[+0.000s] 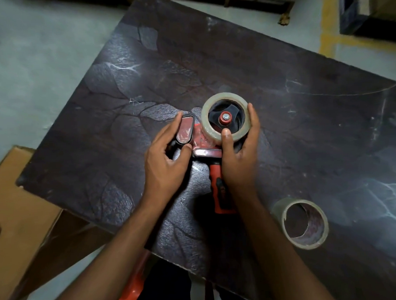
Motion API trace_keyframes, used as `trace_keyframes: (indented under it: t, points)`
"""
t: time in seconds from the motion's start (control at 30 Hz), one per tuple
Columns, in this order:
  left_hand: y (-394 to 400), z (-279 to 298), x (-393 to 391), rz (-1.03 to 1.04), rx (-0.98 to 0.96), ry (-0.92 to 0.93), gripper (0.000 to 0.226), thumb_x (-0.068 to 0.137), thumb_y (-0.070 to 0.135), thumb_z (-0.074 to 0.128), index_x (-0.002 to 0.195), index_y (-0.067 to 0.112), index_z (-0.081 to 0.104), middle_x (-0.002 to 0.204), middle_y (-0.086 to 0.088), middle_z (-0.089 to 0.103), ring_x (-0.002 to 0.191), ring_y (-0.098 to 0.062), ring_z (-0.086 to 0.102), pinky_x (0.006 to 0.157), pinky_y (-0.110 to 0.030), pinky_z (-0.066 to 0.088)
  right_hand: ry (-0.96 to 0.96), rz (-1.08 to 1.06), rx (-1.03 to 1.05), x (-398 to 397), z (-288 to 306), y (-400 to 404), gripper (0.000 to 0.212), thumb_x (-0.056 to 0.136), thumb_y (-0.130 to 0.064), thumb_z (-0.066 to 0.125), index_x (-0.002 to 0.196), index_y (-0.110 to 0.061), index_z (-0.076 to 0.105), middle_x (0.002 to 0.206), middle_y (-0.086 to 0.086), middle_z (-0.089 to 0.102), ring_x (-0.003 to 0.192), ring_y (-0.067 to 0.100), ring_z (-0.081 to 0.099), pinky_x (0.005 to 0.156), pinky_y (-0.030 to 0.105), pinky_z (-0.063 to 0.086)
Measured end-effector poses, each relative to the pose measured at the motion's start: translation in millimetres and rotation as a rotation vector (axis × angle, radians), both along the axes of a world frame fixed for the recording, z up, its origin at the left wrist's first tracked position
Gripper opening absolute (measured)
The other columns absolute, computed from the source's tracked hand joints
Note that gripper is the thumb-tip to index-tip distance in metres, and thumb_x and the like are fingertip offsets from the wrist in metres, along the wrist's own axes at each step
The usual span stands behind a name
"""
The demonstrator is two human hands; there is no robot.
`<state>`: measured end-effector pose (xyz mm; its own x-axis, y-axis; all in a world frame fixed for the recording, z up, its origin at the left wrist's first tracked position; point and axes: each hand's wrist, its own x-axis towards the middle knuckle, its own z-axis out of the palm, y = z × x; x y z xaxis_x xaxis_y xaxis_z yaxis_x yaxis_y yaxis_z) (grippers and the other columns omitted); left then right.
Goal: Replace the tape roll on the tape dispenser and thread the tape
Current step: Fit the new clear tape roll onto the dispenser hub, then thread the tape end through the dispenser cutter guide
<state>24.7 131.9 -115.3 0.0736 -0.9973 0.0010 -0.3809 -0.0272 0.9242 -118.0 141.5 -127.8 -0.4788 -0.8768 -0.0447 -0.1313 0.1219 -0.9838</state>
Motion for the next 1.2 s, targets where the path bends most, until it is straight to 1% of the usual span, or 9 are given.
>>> trace_keyframes:
  t: [0.17, 0.4, 0.53, 0.6, 0.73, 0.8, 0.87, 1.03, 1.2]
  points:
    - [10.8, -1.1, -7.4, 0.175, 0.072, 0.119, 0.063, 0.087, 0.000, 0.069, 0.145, 0.023, 0.059, 0.097, 0.002, 0.052, 0.087, -0.009, 0.058, 0.088, -0.024, 0.055, 0.022, -0.025, -0.010, 4.6, -0.5, 1.6, 0.069, 0.100, -0.027, 0.059, 0.164, -0.022, 0.032, 0.167, -0.001, 0.042, 0.158, 0.017, 0.037, 0.129, 0.051, 0.032]
    - [21.0, 3.8, -17.1, 0.284, 0.103, 0.243, 0.053, 0.087, -0.005, 0.064, 0.136, 0.011, 0.062, 0.082, 0.009, 0.063, 0.082, 0.000, 0.064, 0.081, -0.016, 0.053, 0.047, -0.040, -0.026, 7.2, -2.1, 2.0, 0.071, 0.099, -0.023, 0.059, 0.164, -0.019, 0.032, 0.168, 0.002, 0.041, 0.158, 0.018, 0.036, 0.129, 0.052, 0.032]
    - [21.6, 6.5, -19.1, 0.302, 0.112, 0.255, 0.050, 0.091, -0.011, 0.063, 0.132, 0.016, 0.063, 0.079, 0.000, 0.071, 0.074, -0.002, 0.067, 0.074, -0.014, 0.052, 0.046, -0.039, -0.031, 5.8, -4.0, 1.1, 0.070, 0.099, -0.020, 0.061, 0.164, -0.018, 0.034, 0.168, 0.001, 0.043, 0.157, 0.017, 0.038, 0.129, 0.051, 0.033]
    - [20.4, 4.6, -16.7, 0.343, 0.134, 0.293, 0.039, 0.092, -0.005, 0.066, 0.119, 0.023, 0.064, 0.078, -0.001, 0.071, 0.073, -0.009, 0.068, 0.072, -0.020, 0.053, 0.040, -0.051, -0.030, 6.5, -4.4, 1.4, 0.069, 0.099, -0.021, 0.062, 0.163, -0.019, 0.035, 0.167, 0.001, 0.044, 0.156, 0.016, 0.040, 0.128, 0.050, 0.034]
    - [17.4, -4.1, -5.7, 0.382, 0.211, 0.297, 0.020, 0.089, 0.018, 0.073, 0.082, 0.028, 0.058, 0.069, -0.017, 0.066, 0.078, -0.042, 0.074, 0.073, -0.035, 0.052, 0.054, -0.073, -0.040, 10.2, -5.6, 1.1, 0.069, 0.099, -0.022, 0.062, 0.162, -0.016, 0.036, 0.166, 0.001, 0.045, 0.156, 0.016, 0.041, 0.128, 0.050, 0.035]
    - [18.0, -5.3, -3.3, 0.332, 0.253, 0.263, 0.021, 0.092, 0.016, 0.076, 0.076, 0.023, 0.066, 0.067, -0.005, 0.073, 0.068, -0.024, 0.074, 0.070, -0.028, 0.053, 0.065, -0.076, -0.045, 11.6, -5.8, 1.0, 0.069, 0.099, -0.020, 0.062, 0.162, -0.013, 0.036, 0.165, 0.003, 0.045, 0.156, 0.017, 0.041, 0.128, 0.049, 0.034]
    - [17.2, -2.9, -1.9, 0.287, 0.289, 0.272, 0.016, 0.094, 0.011, 0.076, 0.080, 0.020, 0.077, 0.075, 0.000, 0.081, 0.073, -0.011, 0.075, 0.075, -0.028, 0.057, 0.070, -0.078, -0.047, 11.8, -5.4, 1.5, 0.068, 0.099, -0.018, 0.062, 0.162, -0.011, 0.035, 0.165, 0.004, 0.045, 0.156, 0.017, 0.041, 0.128, 0.048, 0.034]
    - [15.2, 2.2, 1.1, 0.181, 0.441, 0.346, 0.023, 0.095, 0.002, 0.070, 0.102, 0.017, 0.085, 0.095, -0.006, 0.085, 0.093, -0.020, 0.080, 0.094, -0.037, 0.060, 0.072, -0.070, -0.053, 11.7, -5.0, 0.7, 0.067, 0.099, -0.019, 0.061, 0.161, -0.013, 0.037, 0.164, 0.002, 0.046, 0.155, 0.017, 0.042, 0.128, 0.050, 0.035]
    - [7.2, 11.9, 0.3, 0.050, 0.576, 0.498, 0.039, 0.098, -0.010, 0.054, 0.123, 0.009, 0.079, 0.116, -0.005, 0.082, 0.114, -0.012, 0.076, 0.103, -0.021, 0.056, 0.076, -0.076, -0.039, 12.1, -4.0, 1.3, 0.066, 0.099, -0.017, 0.061, 0.161, -0.016, 0.037, 0.162, 0.001, 0.047, 0.155, 0.017, 0.042, 0.127, 0.050, 0.036]
